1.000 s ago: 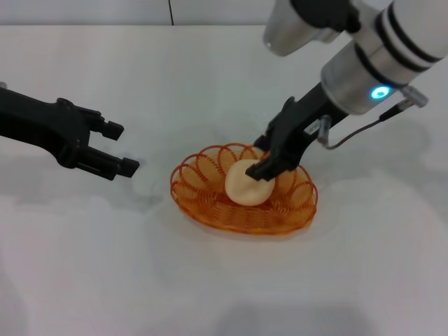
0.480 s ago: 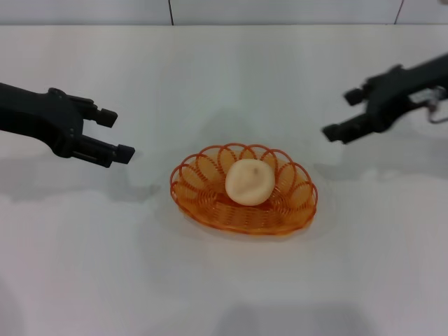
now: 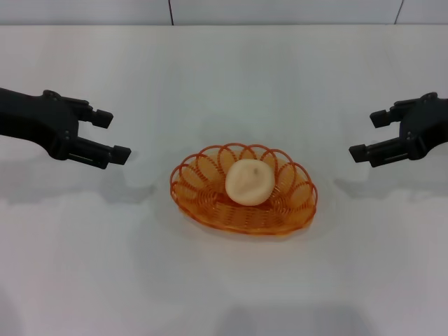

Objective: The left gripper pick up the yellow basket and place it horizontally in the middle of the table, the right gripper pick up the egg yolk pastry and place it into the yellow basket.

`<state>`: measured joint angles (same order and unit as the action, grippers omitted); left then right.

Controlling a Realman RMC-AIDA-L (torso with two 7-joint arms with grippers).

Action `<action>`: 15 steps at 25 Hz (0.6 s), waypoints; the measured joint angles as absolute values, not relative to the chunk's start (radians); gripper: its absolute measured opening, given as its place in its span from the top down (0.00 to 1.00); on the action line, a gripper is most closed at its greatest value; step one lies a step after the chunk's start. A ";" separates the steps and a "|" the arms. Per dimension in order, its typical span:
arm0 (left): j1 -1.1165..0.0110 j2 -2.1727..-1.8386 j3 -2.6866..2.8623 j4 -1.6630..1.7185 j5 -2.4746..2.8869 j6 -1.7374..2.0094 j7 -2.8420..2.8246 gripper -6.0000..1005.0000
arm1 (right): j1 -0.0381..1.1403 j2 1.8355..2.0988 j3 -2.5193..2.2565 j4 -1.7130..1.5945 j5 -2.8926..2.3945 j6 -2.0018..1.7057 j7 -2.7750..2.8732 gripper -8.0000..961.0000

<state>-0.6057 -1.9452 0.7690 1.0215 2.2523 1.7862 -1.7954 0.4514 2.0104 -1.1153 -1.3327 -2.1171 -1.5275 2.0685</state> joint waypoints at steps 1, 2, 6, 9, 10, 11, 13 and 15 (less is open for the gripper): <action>-0.604 -1.946 0.764 1.022 2.248 1.786 -1.789 0.14 | 0.445 2.011 -1.115 -1.329 -2.102 -1.527 2.058 0.12; -0.601 -1.947 0.759 1.022 2.240 1.786 -1.782 0.14 | 0.442 2.011 -1.115 -1.325 -2.092 -1.527 2.052 0.12; -0.587 -1.948 0.751 1.022 2.213 1.789 -1.768 0.14 | 0.444 2.011 -1.116 -1.301 -2.078 -1.527 2.045 0.12; -0.577 -1.948 0.751 1.021 2.202 1.790 -1.766 0.14 | 0.448 2.011 -1.121 -1.297 -2.077 -1.528 2.045 0.12; -0.574 -1.948 0.750 1.021 2.199 1.789 -1.765 0.14 | 0.450 2.011 -1.123 -1.297 -2.077 -1.528 2.044 0.12; -0.571 -1.948 0.750 1.021 2.197 1.789 -1.765 0.14 | 0.452 2.011 -1.125 -1.297 -2.077 -1.529 2.044 0.12; -0.565 -1.948 0.750 1.021 2.192 1.789 -1.764 0.15 | 0.454 2.011 -1.127 -1.298 -2.077 -1.529 2.043 0.12; -0.564 -1.948 0.750 1.020 2.188 1.788 -1.763 0.15 | 0.455 2.011 -1.128 -1.300 -2.077 -1.529 2.043 0.12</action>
